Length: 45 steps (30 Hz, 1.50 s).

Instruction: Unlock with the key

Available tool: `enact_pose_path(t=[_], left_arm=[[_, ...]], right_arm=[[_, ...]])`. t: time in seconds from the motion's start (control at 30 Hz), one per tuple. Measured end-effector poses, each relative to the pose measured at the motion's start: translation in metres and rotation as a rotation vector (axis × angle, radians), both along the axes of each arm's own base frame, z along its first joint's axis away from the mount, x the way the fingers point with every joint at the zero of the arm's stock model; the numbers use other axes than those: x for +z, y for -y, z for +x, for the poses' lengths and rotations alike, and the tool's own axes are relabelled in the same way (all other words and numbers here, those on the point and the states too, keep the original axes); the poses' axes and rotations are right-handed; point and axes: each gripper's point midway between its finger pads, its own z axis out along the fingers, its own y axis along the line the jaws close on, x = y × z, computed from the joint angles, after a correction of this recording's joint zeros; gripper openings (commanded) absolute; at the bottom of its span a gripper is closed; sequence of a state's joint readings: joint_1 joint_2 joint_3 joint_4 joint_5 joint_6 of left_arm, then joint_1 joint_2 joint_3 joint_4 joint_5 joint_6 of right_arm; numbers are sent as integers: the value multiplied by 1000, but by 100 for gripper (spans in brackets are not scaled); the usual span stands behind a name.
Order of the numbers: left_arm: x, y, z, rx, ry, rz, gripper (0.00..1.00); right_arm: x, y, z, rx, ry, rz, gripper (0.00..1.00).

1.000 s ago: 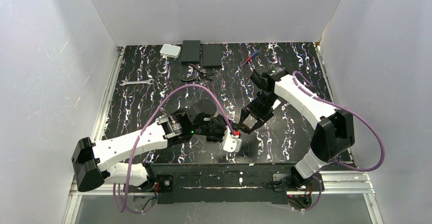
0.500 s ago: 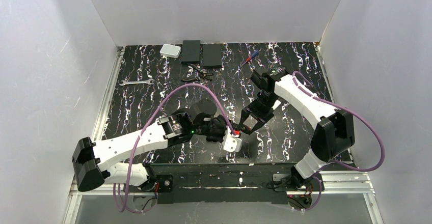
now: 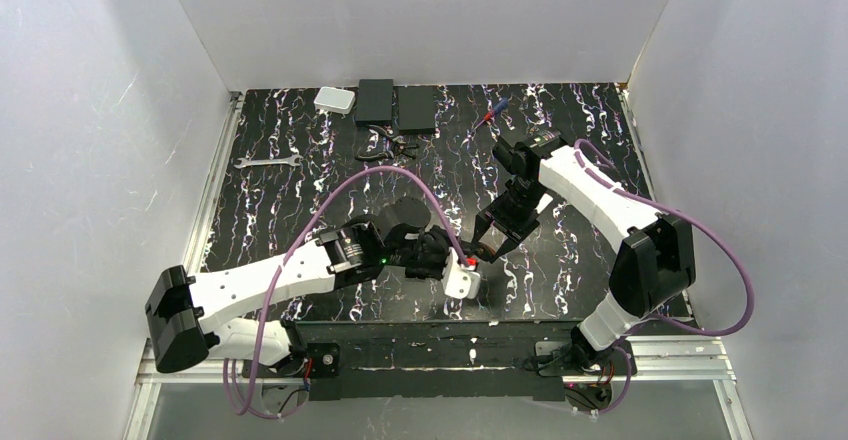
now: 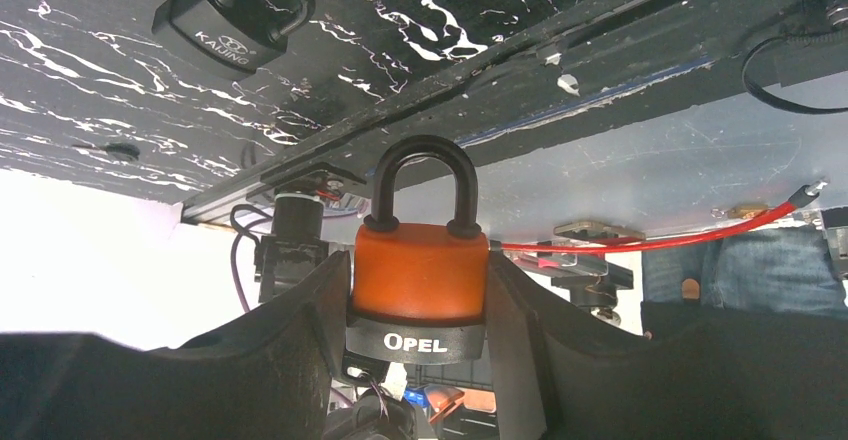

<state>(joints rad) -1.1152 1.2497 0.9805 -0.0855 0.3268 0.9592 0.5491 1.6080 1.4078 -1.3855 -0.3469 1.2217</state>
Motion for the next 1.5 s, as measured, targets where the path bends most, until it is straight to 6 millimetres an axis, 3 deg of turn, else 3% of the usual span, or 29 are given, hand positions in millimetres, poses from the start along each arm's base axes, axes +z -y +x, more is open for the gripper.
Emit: enact_pose_path(t=[0.23, 0.7, 1.13, 1.5], left_arm=[[-4, -1, 3, -15, 65, 6, 0], [-3, -3, 8, 153, -112, -41, 0], [-6, -8, -1, -109, 210, 34, 0], [-11, 2, 10, 28, 81, -16, 0]], right_arm=[[-2, 0, 2, 10, 12, -1, 1], [-2, -2, 4, 19, 24, 13, 1], [2, -7, 1, 18, 6, 42, 1], [-5, 2, 9, 9, 42, -3, 1]])
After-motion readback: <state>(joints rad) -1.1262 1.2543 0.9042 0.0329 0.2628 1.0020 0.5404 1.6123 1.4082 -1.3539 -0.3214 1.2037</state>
